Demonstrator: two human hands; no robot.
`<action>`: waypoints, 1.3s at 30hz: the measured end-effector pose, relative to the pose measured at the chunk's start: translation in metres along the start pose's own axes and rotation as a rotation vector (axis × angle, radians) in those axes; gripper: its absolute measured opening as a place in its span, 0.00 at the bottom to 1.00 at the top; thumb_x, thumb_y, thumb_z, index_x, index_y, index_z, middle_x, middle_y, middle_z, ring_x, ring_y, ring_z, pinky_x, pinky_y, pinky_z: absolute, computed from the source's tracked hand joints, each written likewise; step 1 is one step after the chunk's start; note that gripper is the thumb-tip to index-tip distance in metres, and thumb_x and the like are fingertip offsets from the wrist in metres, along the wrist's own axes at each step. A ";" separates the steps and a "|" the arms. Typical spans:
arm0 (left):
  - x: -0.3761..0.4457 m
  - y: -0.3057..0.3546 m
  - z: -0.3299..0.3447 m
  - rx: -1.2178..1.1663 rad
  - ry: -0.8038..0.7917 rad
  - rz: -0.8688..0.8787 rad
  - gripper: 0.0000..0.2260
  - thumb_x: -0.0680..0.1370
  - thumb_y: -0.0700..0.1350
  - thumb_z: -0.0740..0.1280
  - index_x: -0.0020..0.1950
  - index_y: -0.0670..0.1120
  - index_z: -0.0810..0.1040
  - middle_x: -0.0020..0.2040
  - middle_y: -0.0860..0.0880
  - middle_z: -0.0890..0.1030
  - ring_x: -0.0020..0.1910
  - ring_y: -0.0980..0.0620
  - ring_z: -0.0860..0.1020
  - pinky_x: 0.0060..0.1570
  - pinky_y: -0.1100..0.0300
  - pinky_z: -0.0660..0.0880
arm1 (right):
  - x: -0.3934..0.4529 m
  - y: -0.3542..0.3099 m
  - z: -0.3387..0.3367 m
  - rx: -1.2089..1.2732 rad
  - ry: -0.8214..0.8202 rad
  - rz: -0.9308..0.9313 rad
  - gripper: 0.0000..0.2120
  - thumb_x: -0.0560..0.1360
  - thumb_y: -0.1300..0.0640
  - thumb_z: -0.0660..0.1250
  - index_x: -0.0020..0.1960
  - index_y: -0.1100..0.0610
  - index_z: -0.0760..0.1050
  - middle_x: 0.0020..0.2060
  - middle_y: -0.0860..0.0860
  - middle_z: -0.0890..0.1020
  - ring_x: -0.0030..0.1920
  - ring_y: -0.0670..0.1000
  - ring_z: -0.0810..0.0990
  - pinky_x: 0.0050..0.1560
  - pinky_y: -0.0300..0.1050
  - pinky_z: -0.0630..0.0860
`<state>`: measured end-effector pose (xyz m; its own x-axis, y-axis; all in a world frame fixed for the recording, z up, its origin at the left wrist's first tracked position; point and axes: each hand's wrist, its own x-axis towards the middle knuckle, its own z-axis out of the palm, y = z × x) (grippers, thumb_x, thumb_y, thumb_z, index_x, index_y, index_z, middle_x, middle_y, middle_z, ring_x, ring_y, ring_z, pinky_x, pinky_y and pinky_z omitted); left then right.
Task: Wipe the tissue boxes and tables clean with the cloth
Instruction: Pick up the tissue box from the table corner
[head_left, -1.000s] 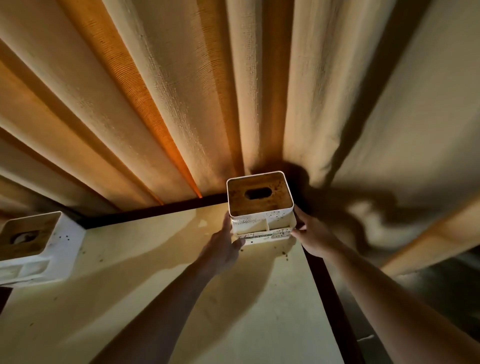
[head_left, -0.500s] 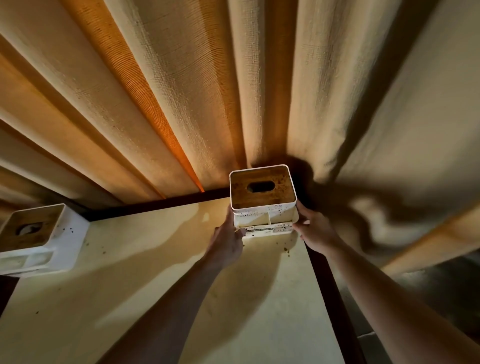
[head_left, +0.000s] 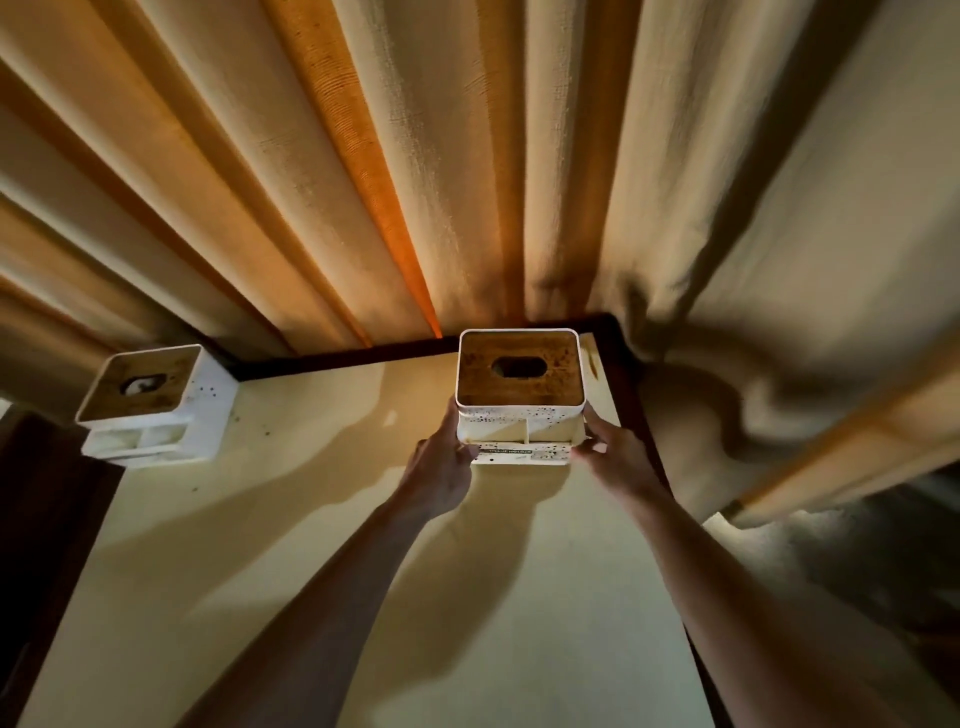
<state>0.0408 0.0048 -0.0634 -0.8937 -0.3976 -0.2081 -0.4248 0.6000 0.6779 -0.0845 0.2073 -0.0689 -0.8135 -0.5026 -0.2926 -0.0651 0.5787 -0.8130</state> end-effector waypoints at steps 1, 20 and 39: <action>-0.012 -0.003 -0.003 -0.004 0.002 0.004 0.33 0.83 0.44 0.62 0.80 0.63 0.48 0.68 0.55 0.78 0.61 0.46 0.79 0.60 0.53 0.75 | -0.010 -0.002 0.006 0.001 -0.001 0.009 0.30 0.75 0.57 0.67 0.75 0.44 0.64 0.60 0.49 0.82 0.53 0.50 0.81 0.47 0.43 0.78; -0.249 -0.100 -0.032 -0.081 0.008 0.037 0.30 0.84 0.47 0.60 0.81 0.58 0.48 0.65 0.60 0.78 0.53 0.50 0.82 0.51 0.53 0.80 | -0.236 -0.035 0.139 0.086 0.052 0.003 0.31 0.78 0.66 0.63 0.75 0.43 0.63 0.57 0.47 0.82 0.54 0.44 0.78 0.60 0.39 0.73; -0.349 -0.114 -0.013 -0.111 -0.020 -0.048 0.31 0.84 0.45 0.62 0.82 0.51 0.48 0.55 0.36 0.82 0.39 0.53 0.78 0.32 0.73 0.64 | -0.314 0.013 0.177 0.077 -0.001 0.034 0.30 0.76 0.63 0.67 0.71 0.38 0.68 0.51 0.36 0.83 0.56 0.41 0.79 0.62 0.56 0.76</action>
<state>0.4028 0.0661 -0.0594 -0.8756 -0.4097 -0.2557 -0.4499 0.4996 0.7402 0.2724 0.2588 -0.0773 -0.8141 -0.4839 -0.3210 0.0073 0.5441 -0.8390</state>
